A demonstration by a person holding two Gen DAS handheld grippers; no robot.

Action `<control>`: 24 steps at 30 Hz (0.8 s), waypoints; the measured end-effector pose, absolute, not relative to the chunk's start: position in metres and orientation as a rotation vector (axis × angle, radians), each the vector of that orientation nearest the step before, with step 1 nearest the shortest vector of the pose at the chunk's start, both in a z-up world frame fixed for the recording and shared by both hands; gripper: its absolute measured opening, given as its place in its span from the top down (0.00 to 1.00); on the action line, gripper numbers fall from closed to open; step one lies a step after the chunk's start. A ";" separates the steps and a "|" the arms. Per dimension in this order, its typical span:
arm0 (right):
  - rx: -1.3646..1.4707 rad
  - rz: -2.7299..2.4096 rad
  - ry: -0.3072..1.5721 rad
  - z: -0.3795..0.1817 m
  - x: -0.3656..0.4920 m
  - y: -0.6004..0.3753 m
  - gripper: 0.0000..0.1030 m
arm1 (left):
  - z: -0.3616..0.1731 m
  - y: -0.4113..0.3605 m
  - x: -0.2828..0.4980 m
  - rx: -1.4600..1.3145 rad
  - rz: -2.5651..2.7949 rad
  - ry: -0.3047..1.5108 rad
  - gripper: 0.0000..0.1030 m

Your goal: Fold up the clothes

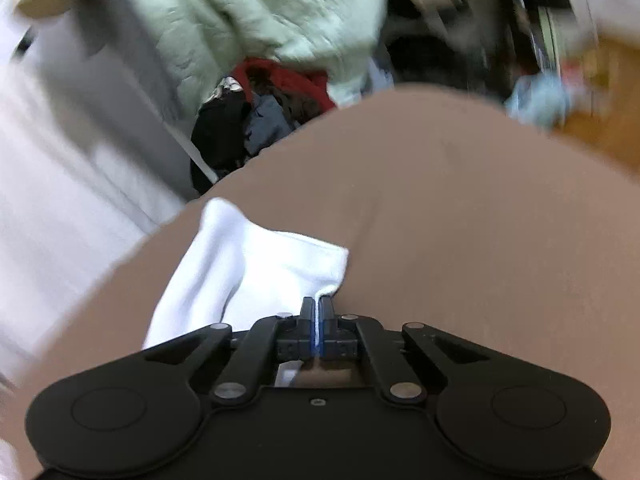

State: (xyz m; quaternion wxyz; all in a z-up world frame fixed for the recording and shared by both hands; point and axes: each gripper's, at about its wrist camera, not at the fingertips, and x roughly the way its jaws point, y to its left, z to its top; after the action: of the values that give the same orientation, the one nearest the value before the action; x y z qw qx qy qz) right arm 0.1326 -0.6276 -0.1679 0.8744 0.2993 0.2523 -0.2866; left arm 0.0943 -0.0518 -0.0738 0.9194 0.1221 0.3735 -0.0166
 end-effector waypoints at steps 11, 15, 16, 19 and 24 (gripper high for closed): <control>0.278 -0.955 0.515 -0.111 0.093 -0.640 0.99 | -0.076 -0.069 0.068 0.264 -0.105 0.813 0.88; 0.391 -1.046 0.636 -0.137 0.084 -0.654 0.95 | -0.075 -0.069 0.068 0.265 -0.104 0.817 0.85; 0.347 -1.081 0.644 -0.132 0.084 -0.649 0.77 | -0.074 -0.068 0.068 0.256 -0.104 0.820 0.84; 0.227 -1.163 0.616 -0.106 0.083 -0.631 0.54 | -0.073 -0.065 0.068 0.238 -0.103 0.825 0.73; 0.320 -0.716 0.411 -0.036 0.069 -0.576 0.54 | -0.081 -0.070 0.071 0.272 -0.093 0.810 0.70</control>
State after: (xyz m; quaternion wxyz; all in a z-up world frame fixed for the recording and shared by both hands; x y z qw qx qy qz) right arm 0.0685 -0.5759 -0.0360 0.9036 0.1546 0.1989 -0.3466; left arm 0.0705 -0.0696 -0.0809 0.9090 0.1319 0.3928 -0.0452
